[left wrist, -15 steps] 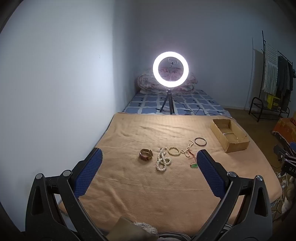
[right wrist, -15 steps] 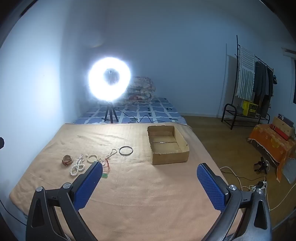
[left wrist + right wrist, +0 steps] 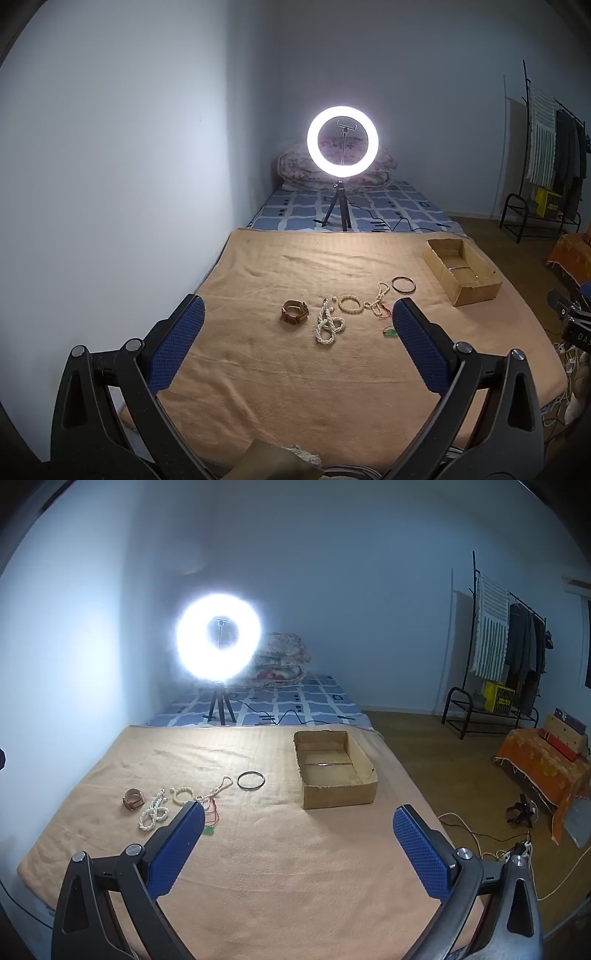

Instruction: Organize jewelry

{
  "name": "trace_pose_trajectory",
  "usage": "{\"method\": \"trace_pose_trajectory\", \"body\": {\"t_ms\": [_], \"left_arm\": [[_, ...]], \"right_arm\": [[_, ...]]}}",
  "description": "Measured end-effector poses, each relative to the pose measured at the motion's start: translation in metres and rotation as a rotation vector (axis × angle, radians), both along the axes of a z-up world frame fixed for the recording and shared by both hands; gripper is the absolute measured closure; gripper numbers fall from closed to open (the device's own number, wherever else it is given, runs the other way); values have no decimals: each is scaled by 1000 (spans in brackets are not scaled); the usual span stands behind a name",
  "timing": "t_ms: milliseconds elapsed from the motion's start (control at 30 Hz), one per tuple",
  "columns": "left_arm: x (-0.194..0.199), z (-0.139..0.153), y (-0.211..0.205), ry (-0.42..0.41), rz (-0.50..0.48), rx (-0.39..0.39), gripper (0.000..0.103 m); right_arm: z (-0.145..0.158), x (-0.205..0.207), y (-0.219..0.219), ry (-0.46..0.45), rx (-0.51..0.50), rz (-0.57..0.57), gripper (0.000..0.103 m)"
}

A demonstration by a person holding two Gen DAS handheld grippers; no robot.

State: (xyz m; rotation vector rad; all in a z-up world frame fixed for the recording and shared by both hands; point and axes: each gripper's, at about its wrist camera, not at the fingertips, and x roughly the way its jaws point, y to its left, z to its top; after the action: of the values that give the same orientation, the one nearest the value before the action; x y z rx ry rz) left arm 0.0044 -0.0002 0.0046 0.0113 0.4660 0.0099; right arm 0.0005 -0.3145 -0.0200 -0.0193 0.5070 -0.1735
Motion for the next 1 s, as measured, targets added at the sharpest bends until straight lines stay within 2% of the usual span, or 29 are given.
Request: {"method": "trace_pose_trajectory", "body": {"t_ms": [233, 400, 1000], "left_arm": [[4, -4, 7, 11, 11, -4, 0], [4, -6, 6, 12, 12, -1, 0], [5, -6, 2, 14, 8, -2, 0]], "right_arm": [[-2, 2, -4, 11, 5, 1, 0], [-16, 6, -2, 20, 3, -1, 0], [-17, 6, -1, 23, 3, -2, 0]]}}
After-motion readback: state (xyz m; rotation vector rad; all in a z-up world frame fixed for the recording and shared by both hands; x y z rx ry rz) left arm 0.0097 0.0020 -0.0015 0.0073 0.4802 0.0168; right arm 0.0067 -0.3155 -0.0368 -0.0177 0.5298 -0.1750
